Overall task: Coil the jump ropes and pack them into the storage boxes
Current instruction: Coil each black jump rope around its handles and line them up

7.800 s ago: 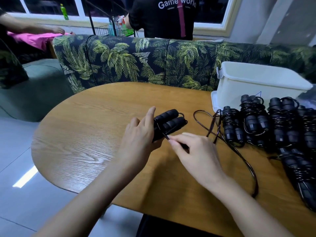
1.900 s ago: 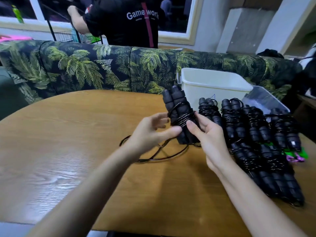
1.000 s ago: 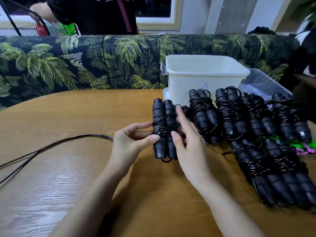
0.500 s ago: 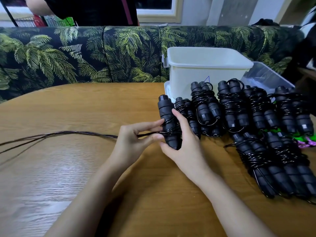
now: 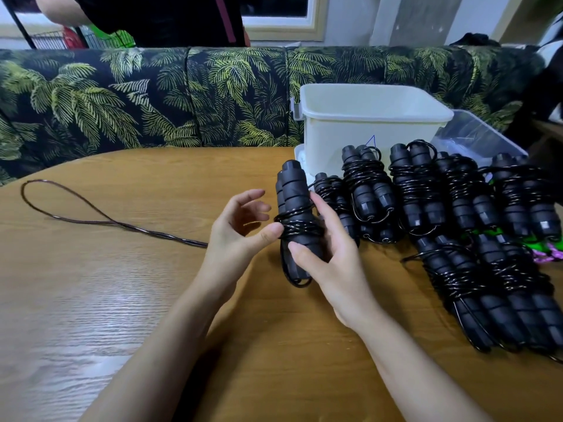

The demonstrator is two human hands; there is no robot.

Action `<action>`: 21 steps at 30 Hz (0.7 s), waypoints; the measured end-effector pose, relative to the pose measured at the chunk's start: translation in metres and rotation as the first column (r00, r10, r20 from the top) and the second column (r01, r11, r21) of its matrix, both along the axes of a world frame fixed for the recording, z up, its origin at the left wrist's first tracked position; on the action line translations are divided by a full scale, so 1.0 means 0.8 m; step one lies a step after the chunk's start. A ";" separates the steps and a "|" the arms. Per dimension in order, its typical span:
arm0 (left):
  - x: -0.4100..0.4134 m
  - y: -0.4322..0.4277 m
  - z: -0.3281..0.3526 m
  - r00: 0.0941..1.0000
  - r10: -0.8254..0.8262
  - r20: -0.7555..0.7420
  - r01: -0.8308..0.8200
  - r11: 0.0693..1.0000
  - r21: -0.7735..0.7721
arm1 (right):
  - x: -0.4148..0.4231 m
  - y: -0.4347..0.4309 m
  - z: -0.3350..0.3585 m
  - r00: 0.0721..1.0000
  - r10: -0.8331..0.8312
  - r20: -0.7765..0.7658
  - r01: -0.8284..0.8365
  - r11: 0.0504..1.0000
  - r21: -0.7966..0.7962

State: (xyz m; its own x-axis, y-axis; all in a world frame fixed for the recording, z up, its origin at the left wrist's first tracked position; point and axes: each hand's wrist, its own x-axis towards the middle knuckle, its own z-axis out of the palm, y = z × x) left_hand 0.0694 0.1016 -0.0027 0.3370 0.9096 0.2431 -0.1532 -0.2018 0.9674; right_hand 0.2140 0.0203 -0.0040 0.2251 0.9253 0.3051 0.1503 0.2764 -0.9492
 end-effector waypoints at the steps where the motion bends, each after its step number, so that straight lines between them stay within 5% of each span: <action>1: 0.000 0.000 0.001 0.999 -0.037 -0.026 0.036 0.999 -0.037 | 0.001 0.000 -0.002 1.000 0.000 -0.001 0.000 1.000 0.007; 6: 0.001 -0.008 0.010 0.987 -0.159 -0.013 0.157 0.981 -0.116 | 0.002 0.002 -0.005 0.999 -0.027 0.029 0.026 1.000 0.018; 11: 0.008 -0.012 0.009 0.997 -0.061 0.047 0.067 0.988 -0.140 | 0.000 0.003 -0.006 0.969 -0.101 0.226 0.096 0.995 0.036; 16: 0.009 -0.009 0.001 0.995 0.098 -0.004 -0.098 0.988 -0.124 | -0.006 0.004 -0.013 0.838 -0.169 0.519 0.139 0.986 0.096; 21: 0.007 -0.008 0.001 0.993 0.111 -0.041 -0.115 0.987 -0.114 | -0.003 0.006 -0.016 0.792 -0.191 0.580 0.147 0.981 0.123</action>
State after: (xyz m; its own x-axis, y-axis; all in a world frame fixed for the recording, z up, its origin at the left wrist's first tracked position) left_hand 0.0748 0.0949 -0.0020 0.2366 0.9637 0.1235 -0.1025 -0.1017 0.9895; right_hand 0.2118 0.0251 -0.0170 0.1329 0.8614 0.4903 0.7224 0.2545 -0.6429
